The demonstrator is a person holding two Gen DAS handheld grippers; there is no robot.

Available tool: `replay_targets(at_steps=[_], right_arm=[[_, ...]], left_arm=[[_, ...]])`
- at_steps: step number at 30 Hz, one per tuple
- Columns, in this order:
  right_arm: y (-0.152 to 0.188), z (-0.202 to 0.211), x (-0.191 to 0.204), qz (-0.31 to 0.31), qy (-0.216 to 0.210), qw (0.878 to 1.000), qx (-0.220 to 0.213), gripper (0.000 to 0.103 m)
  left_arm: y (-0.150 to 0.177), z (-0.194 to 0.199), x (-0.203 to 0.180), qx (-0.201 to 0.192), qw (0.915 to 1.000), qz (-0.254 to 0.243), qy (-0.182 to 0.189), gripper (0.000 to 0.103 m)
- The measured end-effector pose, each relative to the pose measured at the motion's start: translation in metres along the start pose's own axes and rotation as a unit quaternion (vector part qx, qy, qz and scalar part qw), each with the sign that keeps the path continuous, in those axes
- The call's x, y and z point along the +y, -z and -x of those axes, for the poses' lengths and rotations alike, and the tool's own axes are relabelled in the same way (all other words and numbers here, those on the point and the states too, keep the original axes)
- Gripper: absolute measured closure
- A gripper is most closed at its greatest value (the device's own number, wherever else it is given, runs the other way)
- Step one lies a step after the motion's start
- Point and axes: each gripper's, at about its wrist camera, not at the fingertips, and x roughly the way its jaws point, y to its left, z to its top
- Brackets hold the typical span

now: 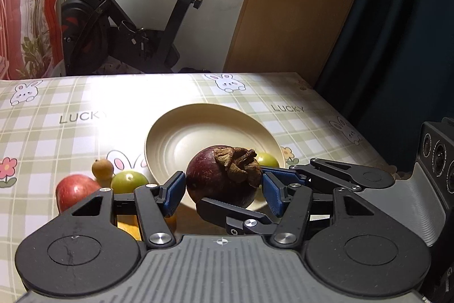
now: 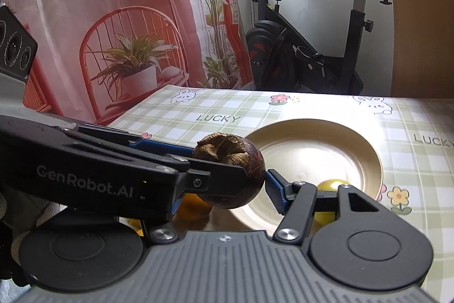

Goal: Organize fruits
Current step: 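Lift the mangosteen onto the plate with both grippers and open them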

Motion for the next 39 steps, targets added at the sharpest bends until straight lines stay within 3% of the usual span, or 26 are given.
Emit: replay_targets(at_steps=[9,18,24,31,39], right_arm=[[-0.046,-0.056,-0.025,0.001,-0.004,1.0,0.006,0.041],[-0.039,-0.104,-0.044,-0.003,0.008,0.998,0.057,0.041],[-0.036,-0.117,-0.051,-0.008,0.018,0.997,0.074,0.041],[-0.039,-0.118,-0.047,-0.001,0.03,0.996,0.081,0.04],[-0.042,-0.088,-0.039,-0.006,0.039,0.997,0.066,0.039]], left_arm=[[-0.052,-0.041,0.034,-0.005,0.9996,0.026,-0.009,0.042],[-0.055,-0.09,0.064,0.049,0.9977,0.047,-0.01,0.043],[-0.055,-0.104,0.069,0.062,0.997,0.046,-0.011,0.044],[-0.057,-0.103,0.066,0.056,0.9972,0.045,-0.019,0.044],[-0.063,-0.06,0.056,0.013,0.9983,0.045,-0.035,0.043]])
